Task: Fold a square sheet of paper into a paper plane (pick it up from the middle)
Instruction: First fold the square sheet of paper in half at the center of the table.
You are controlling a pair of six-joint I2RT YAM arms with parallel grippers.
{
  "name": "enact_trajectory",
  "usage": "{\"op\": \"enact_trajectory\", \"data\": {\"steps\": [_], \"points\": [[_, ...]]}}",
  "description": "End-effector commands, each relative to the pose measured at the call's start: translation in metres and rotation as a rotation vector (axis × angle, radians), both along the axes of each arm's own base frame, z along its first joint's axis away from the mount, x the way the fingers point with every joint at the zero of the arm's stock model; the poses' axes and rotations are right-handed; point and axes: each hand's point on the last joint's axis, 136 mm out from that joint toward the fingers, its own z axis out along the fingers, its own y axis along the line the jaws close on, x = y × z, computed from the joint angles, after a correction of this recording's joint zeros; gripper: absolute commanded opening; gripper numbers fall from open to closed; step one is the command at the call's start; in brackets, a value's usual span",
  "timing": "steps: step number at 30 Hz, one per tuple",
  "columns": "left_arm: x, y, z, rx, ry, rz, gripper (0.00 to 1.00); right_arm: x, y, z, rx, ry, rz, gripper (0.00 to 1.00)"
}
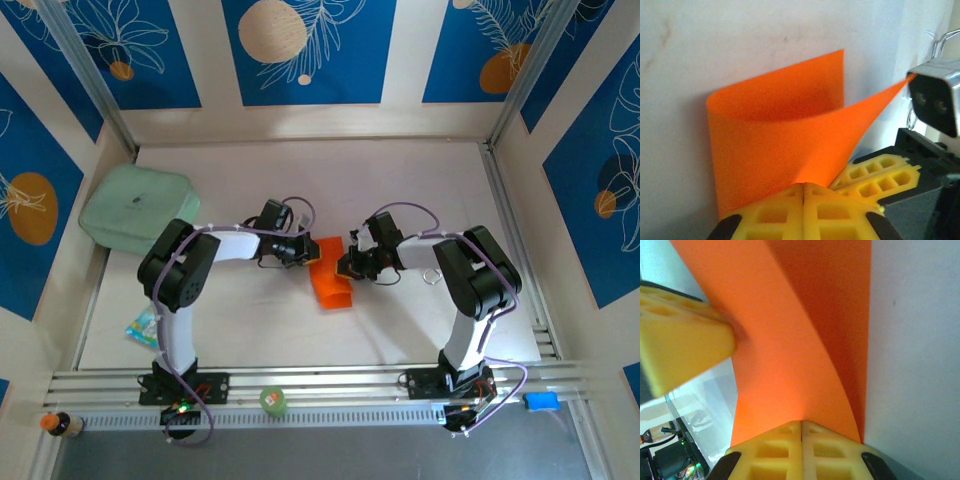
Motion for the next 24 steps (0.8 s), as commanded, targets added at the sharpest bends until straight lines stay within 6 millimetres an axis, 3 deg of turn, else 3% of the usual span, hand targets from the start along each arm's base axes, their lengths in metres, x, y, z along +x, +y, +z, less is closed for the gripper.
{"op": "enact_trajectory", "data": {"steps": [1, 9, 12, 20, 24], "points": [[0.006, 0.005, -0.010, 0.029, 0.008, -0.017, 0.06, -0.021, -0.018, -0.028, -0.103, 0.094, -0.021, 0.00], [0.006, 0.023, -0.042, 0.145, 0.045, 0.007, 0.06, -0.022, -0.018, -0.027, -0.101, 0.095, -0.019, 0.00], [0.006, 0.030, -0.045, 0.172, 0.058, 0.025, 0.06, -0.022, -0.019, -0.027, -0.103, 0.095, -0.020, 0.00], [0.026, 0.005, 0.004, 0.024, -0.010, -0.004, 0.08, -0.021, -0.019, -0.026, -0.107, 0.095, -0.024, 0.00], [0.027, -0.002, 0.004, -0.015, 0.007, -0.018, 0.08, -0.021, -0.020, -0.025, -0.108, 0.093, -0.028, 0.00]]}}
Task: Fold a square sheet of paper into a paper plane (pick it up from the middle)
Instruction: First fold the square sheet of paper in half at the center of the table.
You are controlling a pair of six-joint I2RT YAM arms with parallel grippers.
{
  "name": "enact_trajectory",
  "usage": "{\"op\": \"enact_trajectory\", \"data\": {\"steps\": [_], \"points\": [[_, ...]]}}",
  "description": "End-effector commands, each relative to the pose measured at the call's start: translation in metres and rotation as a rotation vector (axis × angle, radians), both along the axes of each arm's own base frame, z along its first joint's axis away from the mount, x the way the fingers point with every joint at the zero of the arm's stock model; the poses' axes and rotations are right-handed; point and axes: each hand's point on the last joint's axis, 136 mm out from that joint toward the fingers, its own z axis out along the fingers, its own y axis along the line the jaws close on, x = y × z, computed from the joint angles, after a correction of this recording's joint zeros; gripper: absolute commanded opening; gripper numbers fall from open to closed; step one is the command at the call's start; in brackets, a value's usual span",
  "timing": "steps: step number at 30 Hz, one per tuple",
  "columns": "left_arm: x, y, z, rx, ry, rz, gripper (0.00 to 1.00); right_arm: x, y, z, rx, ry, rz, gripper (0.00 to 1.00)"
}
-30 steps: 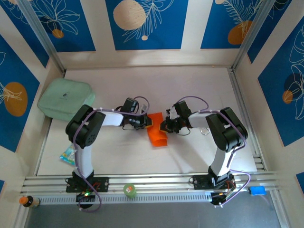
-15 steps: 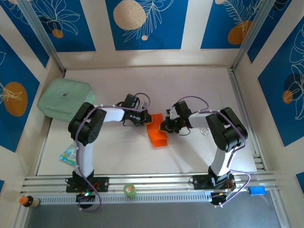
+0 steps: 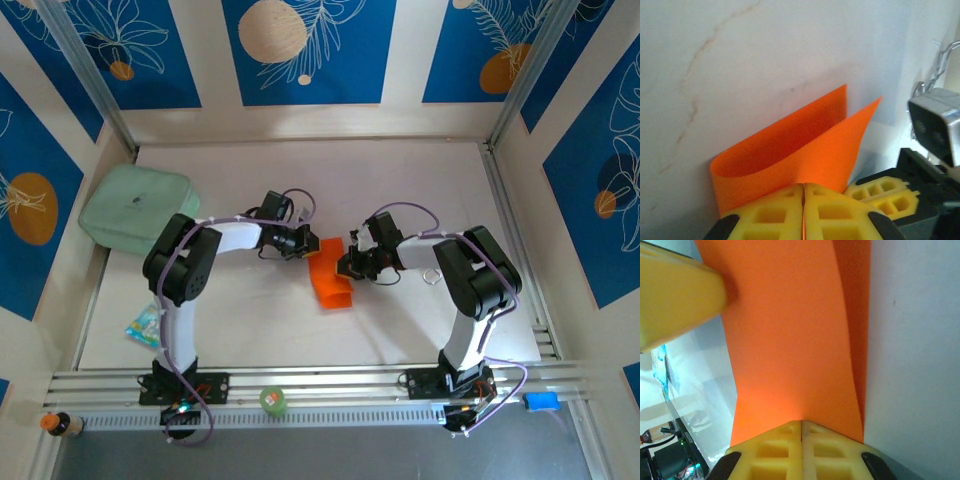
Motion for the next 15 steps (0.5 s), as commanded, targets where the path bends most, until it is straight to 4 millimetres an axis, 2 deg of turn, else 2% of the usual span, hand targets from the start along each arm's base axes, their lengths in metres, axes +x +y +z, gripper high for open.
{"op": "enact_trajectory", "data": {"steps": [1, 5, 9, 15], "points": [[0.006, -0.003, 0.000, -0.034, 0.010, -0.009, 0.08, -0.020, -0.020, -0.025, -0.105, 0.093, -0.027, 0.00], [0.005, -0.001, -0.016, -0.011, 0.036, -0.006, 0.08, -0.021, -0.020, -0.025, -0.104, 0.095, -0.026, 0.00], [0.005, 0.013, -0.038, 0.085, 0.046, 0.018, 0.08, -0.022, -0.020, -0.026, -0.105, 0.096, -0.026, 0.00], [0.018, 0.035, -0.046, 0.152, 0.045, 0.080, 0.08, -0.024, -0.021, -0.028, -0.106, 0.102, -0.028, 0.00]]}}
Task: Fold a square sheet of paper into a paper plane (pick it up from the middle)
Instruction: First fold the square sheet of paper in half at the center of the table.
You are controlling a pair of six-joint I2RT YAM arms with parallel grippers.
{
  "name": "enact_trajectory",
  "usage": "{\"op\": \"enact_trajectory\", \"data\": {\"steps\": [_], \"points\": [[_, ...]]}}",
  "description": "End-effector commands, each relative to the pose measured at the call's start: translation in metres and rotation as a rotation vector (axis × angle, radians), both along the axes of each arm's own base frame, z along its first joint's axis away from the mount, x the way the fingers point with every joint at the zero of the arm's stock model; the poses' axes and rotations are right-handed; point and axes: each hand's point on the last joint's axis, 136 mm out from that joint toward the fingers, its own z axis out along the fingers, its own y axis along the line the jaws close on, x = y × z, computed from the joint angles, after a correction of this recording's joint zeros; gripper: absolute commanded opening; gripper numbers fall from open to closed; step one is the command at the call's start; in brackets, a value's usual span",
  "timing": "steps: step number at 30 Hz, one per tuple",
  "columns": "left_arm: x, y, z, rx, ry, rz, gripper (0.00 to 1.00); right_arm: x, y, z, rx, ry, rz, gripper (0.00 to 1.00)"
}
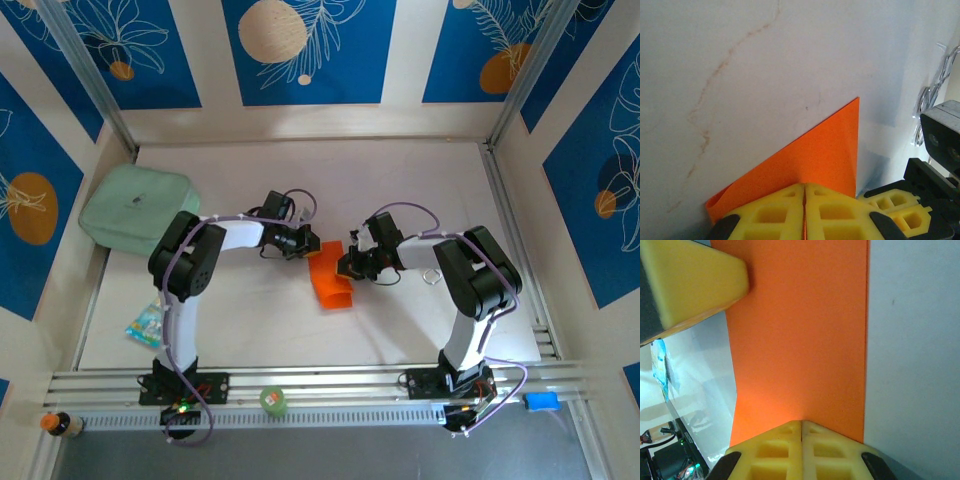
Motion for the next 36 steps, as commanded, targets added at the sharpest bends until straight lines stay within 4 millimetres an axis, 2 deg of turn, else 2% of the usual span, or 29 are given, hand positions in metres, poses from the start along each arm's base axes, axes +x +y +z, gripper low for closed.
{"op": "enact_trajectory", "data": {"steps": [1, 9, 13, 19, 22, 25, 28, 31, 36], "points": [[0.015, 0.037, -0.032, 0.143, 0.023, 0.088, 0.08, -0.023, -0.020, -0.028, -0.105, 0.102, -0.024, 0.00], [0.039, 0.048, -0.027, 0.159, 0.015, 0.165, 0.09, -0.024, -0.019, -0.027, -0.106, 0.101, -0.021, 0.00], [0.044, 0.050, -0.023, 0.178, 0.013, 0.180, 0.09, -0.024, -0.019, -0.027, -0.106, 0.101, -0.020, 0.00], [0.047, 0.060, -0.006, 0.228, -0.018, 0.211, 0.09, -0.024, -0.017, -0.027, -0.107, 0.101, -0.021, 0.00], [0.045, 0.058, 0.012, 0.214, -0.049, 0.213, 0.10, -0.024, -0.016, -0.027, -0.111, 0.100, -0.021, 0.00], [0.035, 0.052, 0.032, 0.186, -0.085, 0.193, 0.10, -0.024, -0.017, -0.026, -0.116, 0.100, -0.025, 0.00], [0.016, 0.039, 0.049, 0.135, -0.106, 0.153, 0.11, -0.024, -0.017, -0.027, -0.120, 0.100, -0.029, 0.00], [-0.011, 0.020, 0.057, 0.074, -0.097, 0.089, 0.11, -0.024, -0.018, -0.026, -0.122, 0.098, -0.032, 0.00], [-0.055, -0.012, 0.054, -0.069, -0.014, 0.005, 0.10, -0.025, -0.018, -0.027, -0.122, 0.100, -0.032, 0.00]]}}
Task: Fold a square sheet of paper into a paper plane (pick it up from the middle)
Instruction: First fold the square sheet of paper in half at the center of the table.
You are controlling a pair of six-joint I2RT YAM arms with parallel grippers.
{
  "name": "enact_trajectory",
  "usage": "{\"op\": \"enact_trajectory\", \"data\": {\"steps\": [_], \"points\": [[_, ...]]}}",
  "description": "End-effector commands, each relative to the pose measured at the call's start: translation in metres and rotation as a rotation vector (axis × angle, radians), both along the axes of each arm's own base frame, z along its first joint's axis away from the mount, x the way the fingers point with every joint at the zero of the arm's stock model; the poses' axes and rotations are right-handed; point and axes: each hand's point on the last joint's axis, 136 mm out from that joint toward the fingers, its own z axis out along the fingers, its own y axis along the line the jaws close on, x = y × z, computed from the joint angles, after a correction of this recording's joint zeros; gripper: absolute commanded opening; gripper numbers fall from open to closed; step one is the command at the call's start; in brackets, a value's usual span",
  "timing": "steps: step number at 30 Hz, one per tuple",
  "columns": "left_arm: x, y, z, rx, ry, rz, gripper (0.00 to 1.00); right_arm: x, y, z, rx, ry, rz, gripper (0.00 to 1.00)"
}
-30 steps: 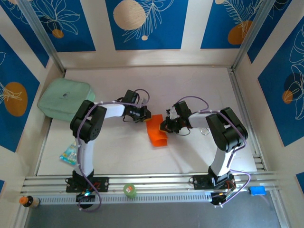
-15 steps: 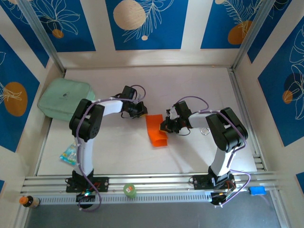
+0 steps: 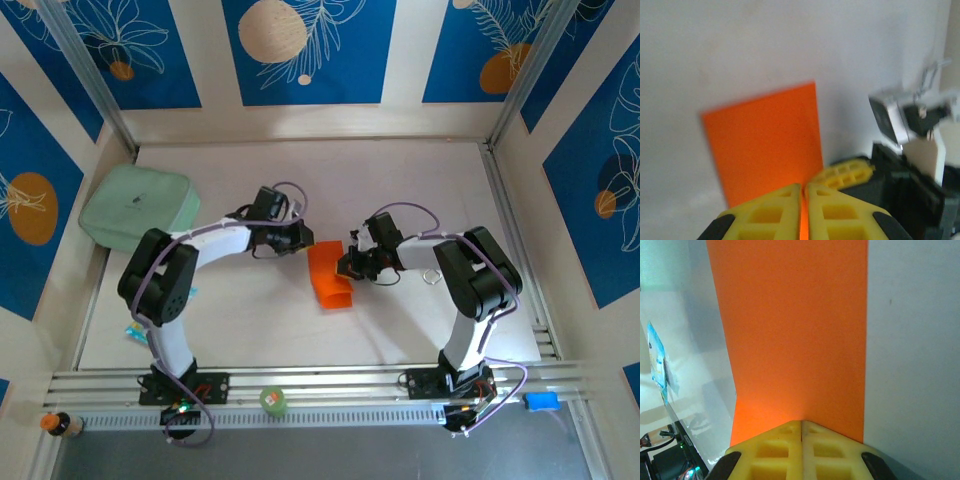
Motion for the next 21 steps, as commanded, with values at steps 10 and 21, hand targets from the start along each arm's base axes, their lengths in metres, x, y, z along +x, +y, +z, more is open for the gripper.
{"op": "enact_trajectory", "data": {"steps": [10, 21], "points": [[-0.063, -0.022, -0.036, -0.120, 0.168, -0.082, 0.10, -0.025, -0.021, -0.028, -0.114, 0.100, -0.029, 0.00], [-0.101, 0.029, -0.094, 0.158, 0.228, -0.115, 0.10, -0.026, -0.023, -0.028, -0.114, 0.096, -0.035, 0.00]]}}
